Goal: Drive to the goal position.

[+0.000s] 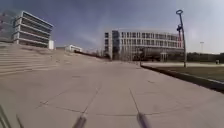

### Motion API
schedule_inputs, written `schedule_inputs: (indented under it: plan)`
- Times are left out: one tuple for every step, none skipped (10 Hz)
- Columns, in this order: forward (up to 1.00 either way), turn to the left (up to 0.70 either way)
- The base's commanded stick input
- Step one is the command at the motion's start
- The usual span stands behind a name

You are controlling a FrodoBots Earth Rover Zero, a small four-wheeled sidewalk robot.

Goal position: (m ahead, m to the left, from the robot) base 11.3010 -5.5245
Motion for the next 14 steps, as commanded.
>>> schedule_inputs:
  plan:
    - [0.70,0.00]
    - [0.70,0.00]
    - [0.70,0.00]
    - [0.70,0.00]
    - [0.70,0.00]
    - [0.70,0.00]
    - [0.70,0.00]
    - [0.70,0.00]
    - [0.70,0.00]
    - [0.70,0.00]
    - [0.70,0.00]
    - [0.70,0.00]
    - [0.70,0.00]
    - [0.70,0.00]
